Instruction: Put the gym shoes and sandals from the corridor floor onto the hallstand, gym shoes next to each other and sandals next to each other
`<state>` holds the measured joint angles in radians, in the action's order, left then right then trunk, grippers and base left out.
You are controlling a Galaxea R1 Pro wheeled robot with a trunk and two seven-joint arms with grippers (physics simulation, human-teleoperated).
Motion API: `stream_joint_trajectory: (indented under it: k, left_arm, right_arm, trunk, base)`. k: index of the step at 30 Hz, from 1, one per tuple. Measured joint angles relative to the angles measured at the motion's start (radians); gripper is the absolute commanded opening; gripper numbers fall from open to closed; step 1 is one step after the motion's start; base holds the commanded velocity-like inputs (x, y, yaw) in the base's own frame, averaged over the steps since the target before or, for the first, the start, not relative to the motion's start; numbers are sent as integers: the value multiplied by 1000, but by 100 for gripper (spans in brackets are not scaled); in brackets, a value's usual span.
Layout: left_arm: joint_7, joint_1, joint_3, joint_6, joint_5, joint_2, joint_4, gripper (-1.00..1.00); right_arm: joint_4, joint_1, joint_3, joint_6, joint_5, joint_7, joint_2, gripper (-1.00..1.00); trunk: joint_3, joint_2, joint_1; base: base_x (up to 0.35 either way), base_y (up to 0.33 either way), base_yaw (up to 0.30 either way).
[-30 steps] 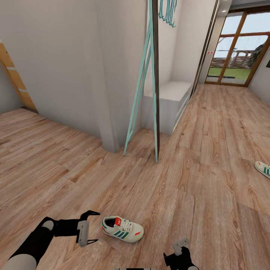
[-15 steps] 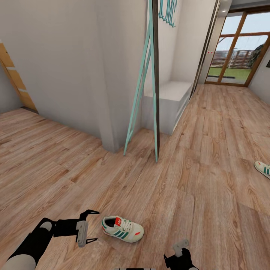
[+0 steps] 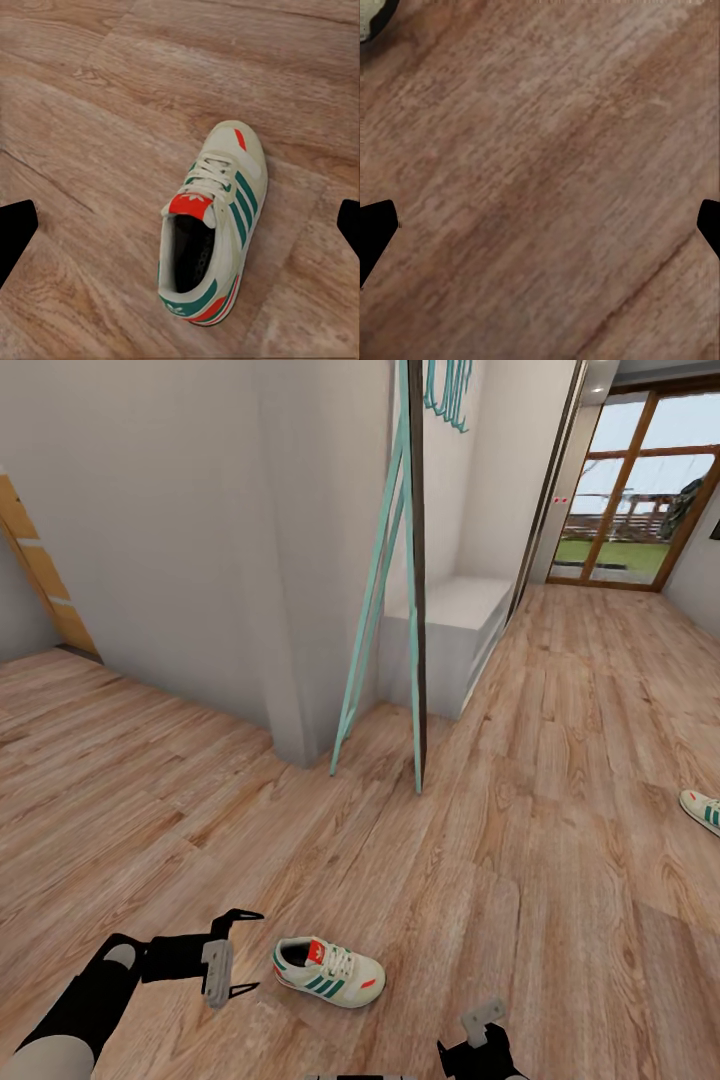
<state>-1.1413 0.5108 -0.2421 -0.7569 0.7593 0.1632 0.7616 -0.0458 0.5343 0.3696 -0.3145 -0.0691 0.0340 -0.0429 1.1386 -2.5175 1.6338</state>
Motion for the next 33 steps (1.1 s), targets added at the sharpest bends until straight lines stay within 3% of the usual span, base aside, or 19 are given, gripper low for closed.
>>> stream_joint_trajectory:
  k: [22,33]
  left_arm:
    - [0,0,4,-1,3,-1,11,100]
    - [0,0,3,-1,3,-1,5,100]
  right_arm:
    - [0,-2,0,0,2,0,0,100]
    - [0,-6,0,0,2,0,0,100]
  trunk:
    - [0,0,0]
    - [-5,0,0]
  base:
    - [80,97,-1]
    - [11,11,-89]
